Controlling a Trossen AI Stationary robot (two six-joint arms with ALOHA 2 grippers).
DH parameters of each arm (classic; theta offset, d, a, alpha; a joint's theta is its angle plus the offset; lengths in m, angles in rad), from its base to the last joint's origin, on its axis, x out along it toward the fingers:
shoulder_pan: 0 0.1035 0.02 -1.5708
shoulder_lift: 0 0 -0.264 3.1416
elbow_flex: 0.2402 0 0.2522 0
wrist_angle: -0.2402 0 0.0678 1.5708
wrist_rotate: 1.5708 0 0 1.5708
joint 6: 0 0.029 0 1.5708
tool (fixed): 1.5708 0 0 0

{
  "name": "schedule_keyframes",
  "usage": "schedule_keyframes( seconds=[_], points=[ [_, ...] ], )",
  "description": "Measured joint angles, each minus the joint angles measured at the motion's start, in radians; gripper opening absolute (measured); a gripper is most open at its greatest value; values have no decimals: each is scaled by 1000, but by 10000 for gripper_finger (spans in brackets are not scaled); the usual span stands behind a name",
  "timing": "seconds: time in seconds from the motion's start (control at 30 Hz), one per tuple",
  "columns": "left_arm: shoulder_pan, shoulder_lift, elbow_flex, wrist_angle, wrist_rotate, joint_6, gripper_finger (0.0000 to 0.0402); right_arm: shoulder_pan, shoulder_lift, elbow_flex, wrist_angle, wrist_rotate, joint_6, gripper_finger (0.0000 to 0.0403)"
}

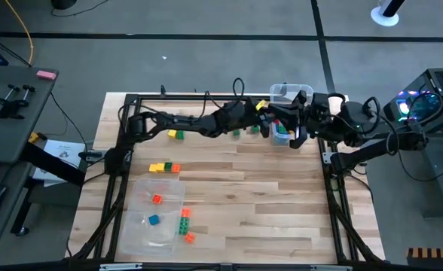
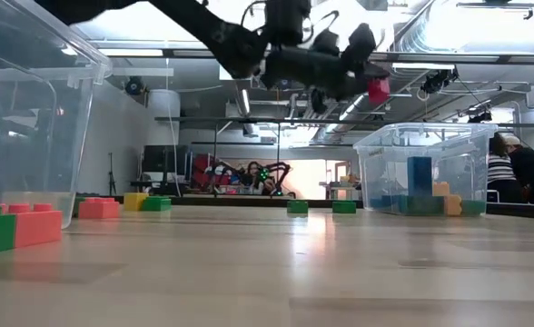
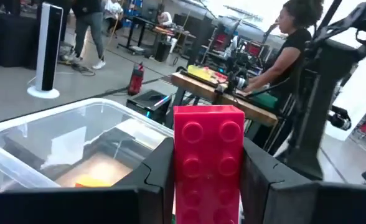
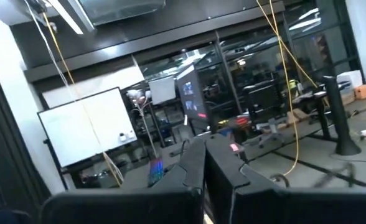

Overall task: Sort blocks by size
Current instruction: Put the large red game piece into the right transparent bin, then put the bottom large green game piece into the right transparent bin

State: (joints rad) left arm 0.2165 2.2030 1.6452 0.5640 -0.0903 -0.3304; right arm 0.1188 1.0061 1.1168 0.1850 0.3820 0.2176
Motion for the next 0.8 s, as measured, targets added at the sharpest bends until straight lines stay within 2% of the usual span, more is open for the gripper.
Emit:
schedule_keyframes(
  seconds=[0.33, 0.67, 0.8],
  points=[
    [48, 167, 243, -6, 72, 26, 100, -54, 3, 0, -57, -1, 18, 0],
    [51, 201, 397, -245, 75, 193, 246, -107, 3, 0, -85, -5, 45, 0],
    [59, 131, 450, -492, 172, 177, 269, -126, 3, 0, -84, -5, 45, 0]
  ],
)
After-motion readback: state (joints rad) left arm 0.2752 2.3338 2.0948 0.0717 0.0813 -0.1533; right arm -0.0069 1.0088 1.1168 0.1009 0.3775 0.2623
